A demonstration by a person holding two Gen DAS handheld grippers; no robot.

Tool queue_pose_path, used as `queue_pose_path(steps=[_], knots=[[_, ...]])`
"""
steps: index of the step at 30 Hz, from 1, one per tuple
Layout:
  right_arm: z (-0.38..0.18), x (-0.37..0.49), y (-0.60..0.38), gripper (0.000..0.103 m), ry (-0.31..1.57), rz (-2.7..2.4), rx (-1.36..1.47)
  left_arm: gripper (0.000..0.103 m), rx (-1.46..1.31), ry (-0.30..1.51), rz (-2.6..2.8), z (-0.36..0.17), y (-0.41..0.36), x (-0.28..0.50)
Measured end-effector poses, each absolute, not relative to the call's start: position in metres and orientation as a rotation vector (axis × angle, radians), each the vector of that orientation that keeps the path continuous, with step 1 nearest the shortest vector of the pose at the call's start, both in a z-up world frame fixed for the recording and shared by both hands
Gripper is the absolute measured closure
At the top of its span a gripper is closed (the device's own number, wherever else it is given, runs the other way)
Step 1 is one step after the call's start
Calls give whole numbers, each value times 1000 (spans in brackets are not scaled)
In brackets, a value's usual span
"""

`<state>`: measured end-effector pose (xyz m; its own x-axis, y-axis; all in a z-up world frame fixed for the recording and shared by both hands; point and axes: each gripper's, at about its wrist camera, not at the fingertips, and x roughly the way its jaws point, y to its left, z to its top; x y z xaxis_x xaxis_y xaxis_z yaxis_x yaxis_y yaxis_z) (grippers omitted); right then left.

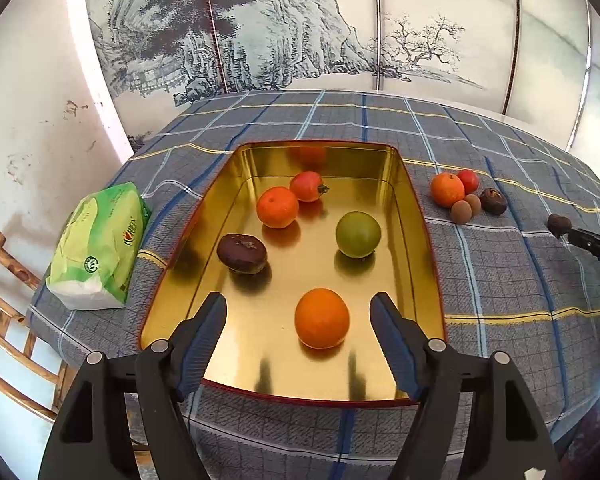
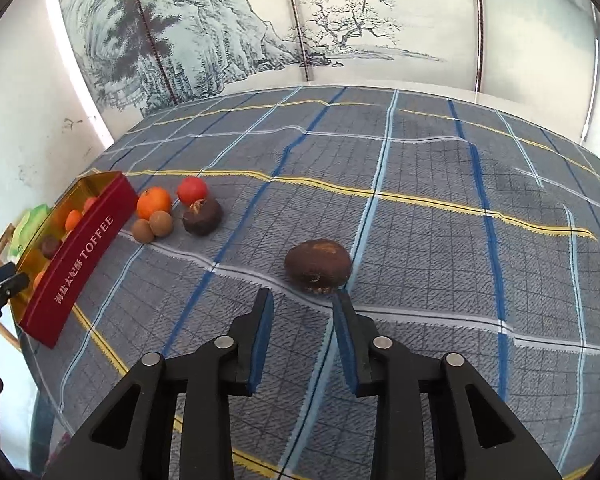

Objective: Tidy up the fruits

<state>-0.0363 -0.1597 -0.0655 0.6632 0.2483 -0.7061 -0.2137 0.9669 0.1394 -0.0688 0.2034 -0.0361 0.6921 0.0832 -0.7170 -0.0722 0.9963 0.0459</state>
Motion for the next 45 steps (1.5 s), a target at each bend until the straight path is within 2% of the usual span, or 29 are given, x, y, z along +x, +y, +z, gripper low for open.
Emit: queue_pose_path(steps=[3,6,10,11,15,20,30,45], knots=[[-63,-24,-162,56,810,250,54,32,30,796,81,-34,199,-70],[-63,-5,-154,52,820,250,50,32,40,790,78,-31,196,-70],[-66,12,-143,54,827,252,5,31,38,792,78,-30,195,-69],[-70,17,-141,60,849,245,-4,31,39,793,78,-29,194,-69],[-73,19,-140,60,870,254,10,31,34,775,92,-26,197,-70],[-50,-5,-122,60,816,341,46,31,-25,738,112,-14,214,-78],[-1,-25,-13,60,760,624,8,29,-65,732,132,-6,237,-99],[-21,-7,131,60,872,823,-128,25,-51,756,129,-13,251,-111]])
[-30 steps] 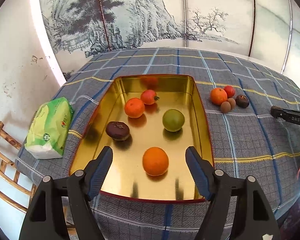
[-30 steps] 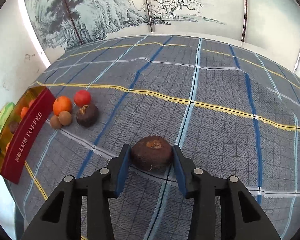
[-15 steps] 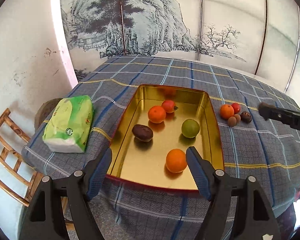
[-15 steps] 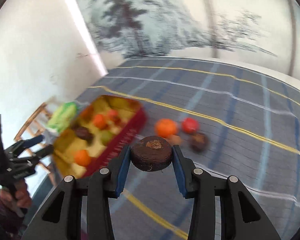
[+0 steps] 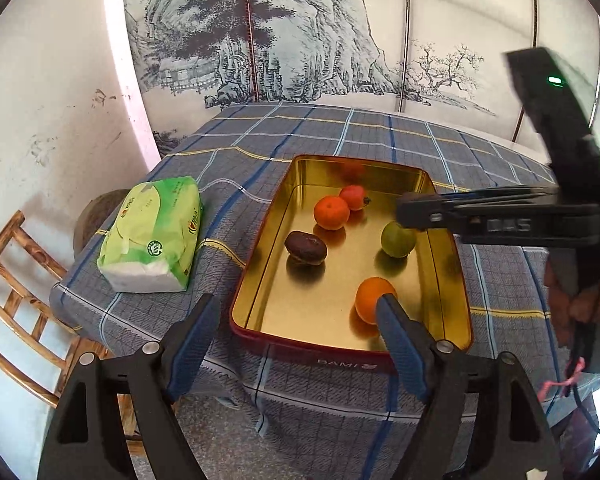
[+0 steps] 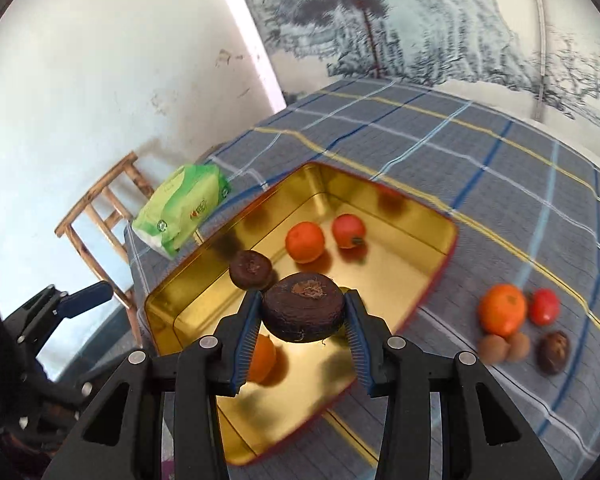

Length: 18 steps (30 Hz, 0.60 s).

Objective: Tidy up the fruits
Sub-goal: 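Carry the brown fruit into the gold tin and open the right gripper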

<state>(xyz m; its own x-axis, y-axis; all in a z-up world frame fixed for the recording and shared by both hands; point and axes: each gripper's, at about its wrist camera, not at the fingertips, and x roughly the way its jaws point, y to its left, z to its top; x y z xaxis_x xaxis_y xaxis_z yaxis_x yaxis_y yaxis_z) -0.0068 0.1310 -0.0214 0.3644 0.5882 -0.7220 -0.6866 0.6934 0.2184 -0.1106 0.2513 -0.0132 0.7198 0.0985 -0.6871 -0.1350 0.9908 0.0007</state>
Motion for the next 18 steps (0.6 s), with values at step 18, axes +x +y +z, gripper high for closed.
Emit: queue_pose_path(steps=[18], knots=[[-49,14,185,60,930,785,-236,24,-62,797,125,-26,260,-106]])
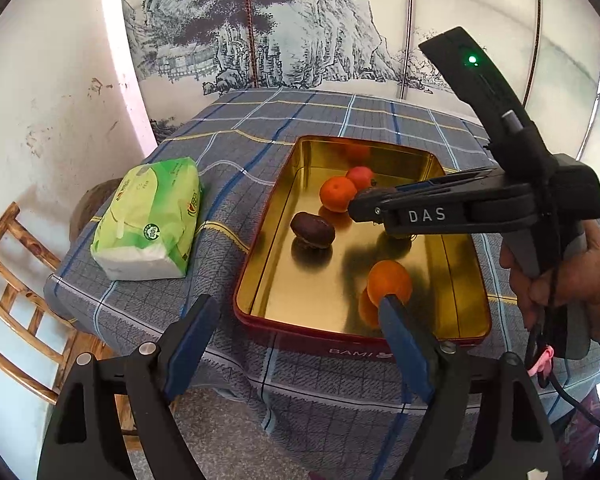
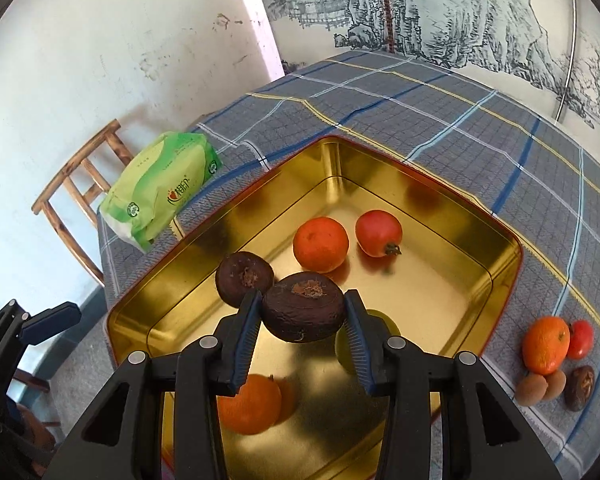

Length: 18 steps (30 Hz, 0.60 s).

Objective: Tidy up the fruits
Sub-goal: 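Carry the brown fruit into the gold tin and open the right gripper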

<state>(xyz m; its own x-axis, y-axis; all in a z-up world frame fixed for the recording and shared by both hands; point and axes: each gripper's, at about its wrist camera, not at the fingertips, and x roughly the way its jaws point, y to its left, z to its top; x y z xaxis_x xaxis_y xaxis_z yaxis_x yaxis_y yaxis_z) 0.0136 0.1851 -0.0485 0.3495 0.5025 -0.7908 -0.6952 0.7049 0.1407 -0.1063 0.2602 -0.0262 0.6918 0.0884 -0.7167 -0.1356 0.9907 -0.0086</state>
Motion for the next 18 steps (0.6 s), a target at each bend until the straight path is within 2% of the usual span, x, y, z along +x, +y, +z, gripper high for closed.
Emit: queue_pose_path(steps=[18], knots=[[-46,14,188,59,912,785,-196,24,-79,831,133,-33,266,-108]])
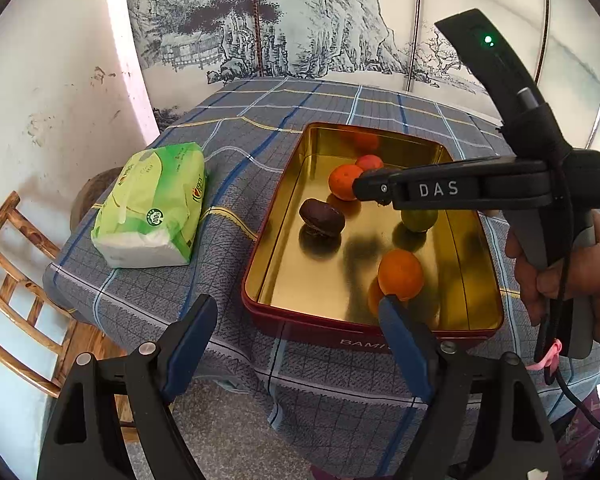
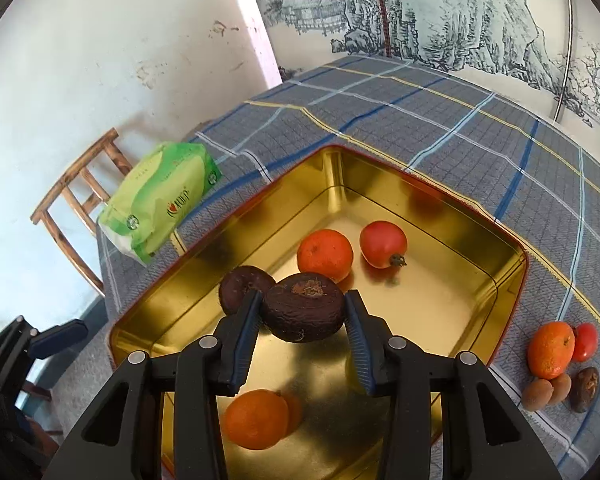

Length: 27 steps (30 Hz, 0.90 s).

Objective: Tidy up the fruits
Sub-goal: 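Carry the brown fruit into the gold tin and open the right gripper, then move the left gripper back to the two small brown kiwis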

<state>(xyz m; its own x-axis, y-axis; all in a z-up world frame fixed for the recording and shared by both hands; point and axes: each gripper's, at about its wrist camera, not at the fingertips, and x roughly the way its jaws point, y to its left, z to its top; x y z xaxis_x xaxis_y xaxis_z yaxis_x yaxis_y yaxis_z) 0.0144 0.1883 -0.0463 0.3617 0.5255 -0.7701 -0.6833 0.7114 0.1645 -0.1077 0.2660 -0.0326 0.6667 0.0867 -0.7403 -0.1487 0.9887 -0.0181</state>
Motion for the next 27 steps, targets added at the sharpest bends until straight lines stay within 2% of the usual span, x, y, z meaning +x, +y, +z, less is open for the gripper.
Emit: queue_pose_path(steps=[16,21,27], knots=[[-33,8,161,53,850,800,-103,24,-78,845,138,-35,263,-106],[-29,5,111,49,815,738,-27,24,-86,839,132,-34,262,-105],[-38,5,21,49,801,585,78,24,-59,819,106,-25,251,-105]])
